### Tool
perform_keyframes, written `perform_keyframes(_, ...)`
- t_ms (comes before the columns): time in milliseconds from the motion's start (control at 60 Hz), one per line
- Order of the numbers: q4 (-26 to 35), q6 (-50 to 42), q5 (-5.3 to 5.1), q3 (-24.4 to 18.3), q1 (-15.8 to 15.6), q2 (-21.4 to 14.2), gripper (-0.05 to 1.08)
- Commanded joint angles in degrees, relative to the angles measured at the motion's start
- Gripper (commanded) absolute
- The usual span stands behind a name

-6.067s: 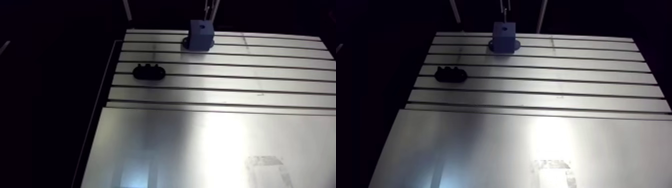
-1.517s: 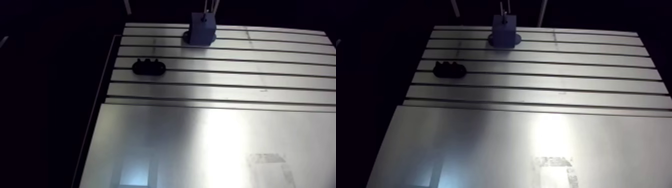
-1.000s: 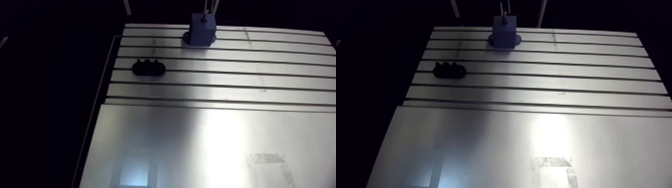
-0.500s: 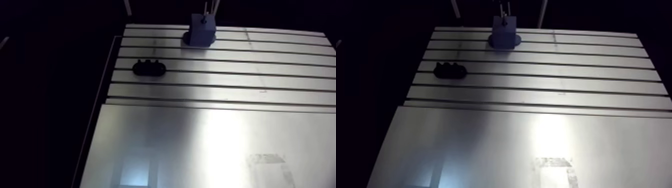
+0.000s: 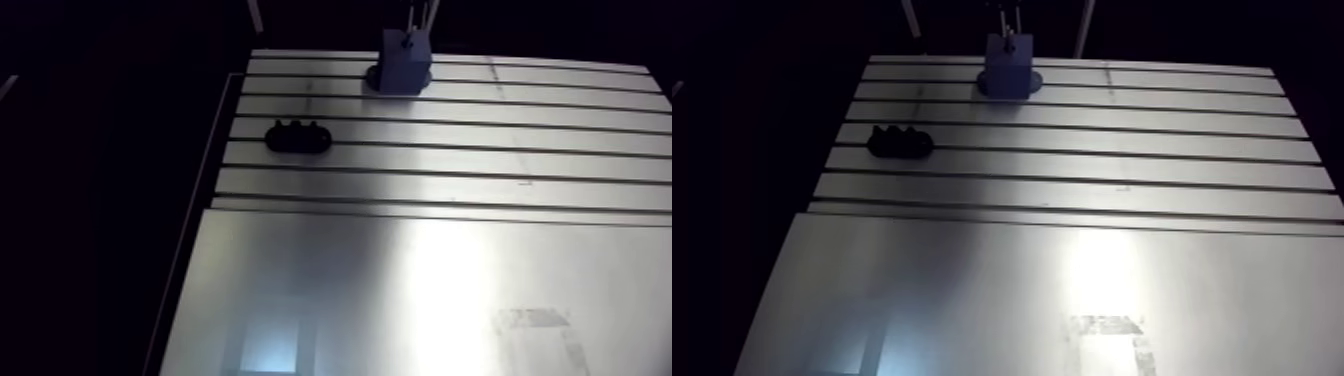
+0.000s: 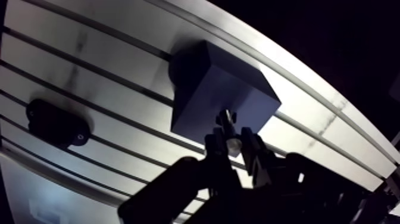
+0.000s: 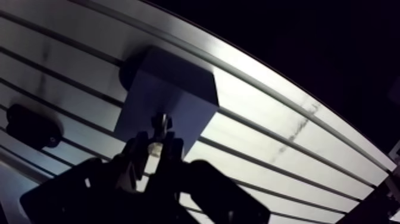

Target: Pick up the M10 bolt and insert it into the hex recess until seated.

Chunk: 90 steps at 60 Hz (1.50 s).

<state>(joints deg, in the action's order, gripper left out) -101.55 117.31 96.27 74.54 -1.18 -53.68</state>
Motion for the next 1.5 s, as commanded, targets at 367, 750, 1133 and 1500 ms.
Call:
perform_keyframes(367,-14.7,-5.2,-0.52,2.9,0.1,-2.1,0.00)
perform_keyframes(750,-14.9,-5.6,-0.60,2.8,0.6,-2.6,0.00)
perform_keyframes(1133,-14.0,-6.6,-0.61,2.8,0.6,-3.2,0.00)
perform_keyframes(1500,-4.9,-29.7,-0.93,1.8,0.8,-3.4,0.00)
